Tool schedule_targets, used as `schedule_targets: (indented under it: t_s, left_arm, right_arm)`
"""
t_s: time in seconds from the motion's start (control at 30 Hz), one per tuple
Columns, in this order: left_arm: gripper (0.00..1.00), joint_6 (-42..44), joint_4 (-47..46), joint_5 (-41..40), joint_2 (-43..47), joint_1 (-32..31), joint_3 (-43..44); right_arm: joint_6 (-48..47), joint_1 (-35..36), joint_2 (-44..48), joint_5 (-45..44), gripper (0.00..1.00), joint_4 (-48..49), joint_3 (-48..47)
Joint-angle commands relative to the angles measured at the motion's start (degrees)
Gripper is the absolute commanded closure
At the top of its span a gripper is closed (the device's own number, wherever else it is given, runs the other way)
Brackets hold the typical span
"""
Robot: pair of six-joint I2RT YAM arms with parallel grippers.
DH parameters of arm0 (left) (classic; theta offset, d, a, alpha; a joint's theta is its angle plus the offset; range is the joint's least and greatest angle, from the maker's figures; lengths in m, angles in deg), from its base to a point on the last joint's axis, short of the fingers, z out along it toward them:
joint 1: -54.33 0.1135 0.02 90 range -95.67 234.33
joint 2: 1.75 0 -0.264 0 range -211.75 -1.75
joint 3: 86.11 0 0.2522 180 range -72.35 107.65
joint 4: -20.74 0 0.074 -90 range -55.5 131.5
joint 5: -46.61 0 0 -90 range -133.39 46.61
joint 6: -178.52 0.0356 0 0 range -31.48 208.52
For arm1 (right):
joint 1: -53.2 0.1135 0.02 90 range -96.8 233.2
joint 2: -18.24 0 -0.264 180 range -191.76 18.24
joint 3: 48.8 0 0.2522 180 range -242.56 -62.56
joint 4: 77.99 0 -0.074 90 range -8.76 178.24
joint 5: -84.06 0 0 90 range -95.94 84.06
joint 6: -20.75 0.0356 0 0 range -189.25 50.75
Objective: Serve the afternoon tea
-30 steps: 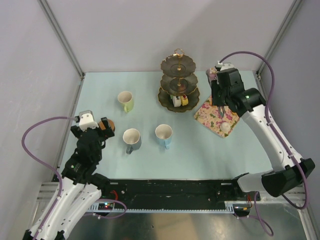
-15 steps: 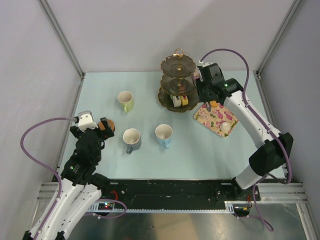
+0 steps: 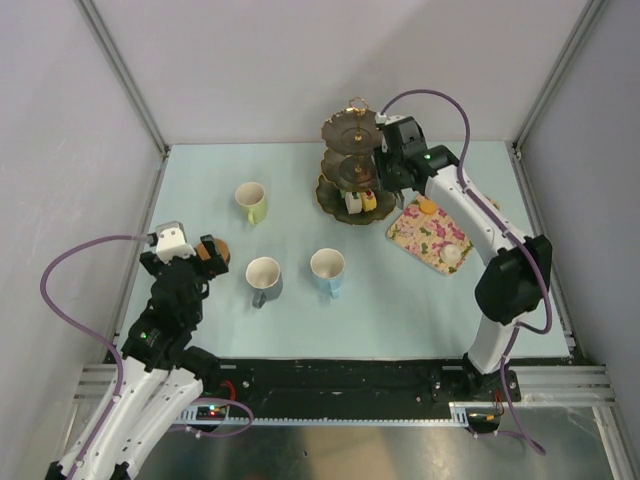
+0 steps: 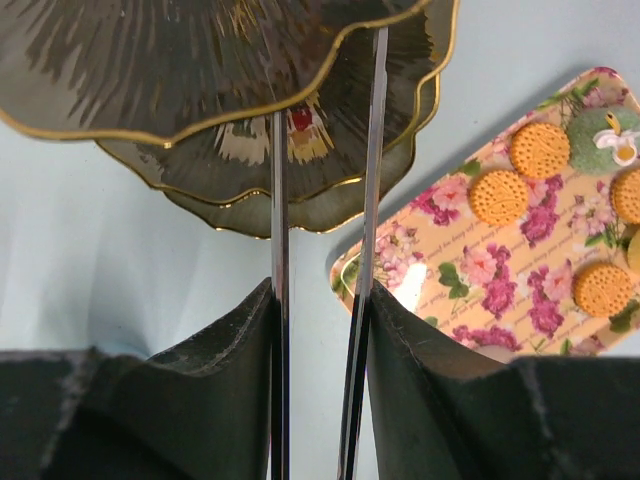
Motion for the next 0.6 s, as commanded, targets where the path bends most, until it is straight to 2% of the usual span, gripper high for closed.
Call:
schedule_targets:
  t_s: [0.0, 0.57]
  left_arm:
    - [0.00, 1.19, -1.40, -0.62, 0.36, -0.32, -0.16]
    - [0.01, 1.21, -1.50, -0.52, 0.43, -0.31, -0.14]
  right_arm:
    - [-1.59, 0.19, -2.38, 1.24, 0.61, 4.27, -4.62]
    - [-1.79, -0.62, -6.02, 1.16, 0.55, 4.03, -4.44]
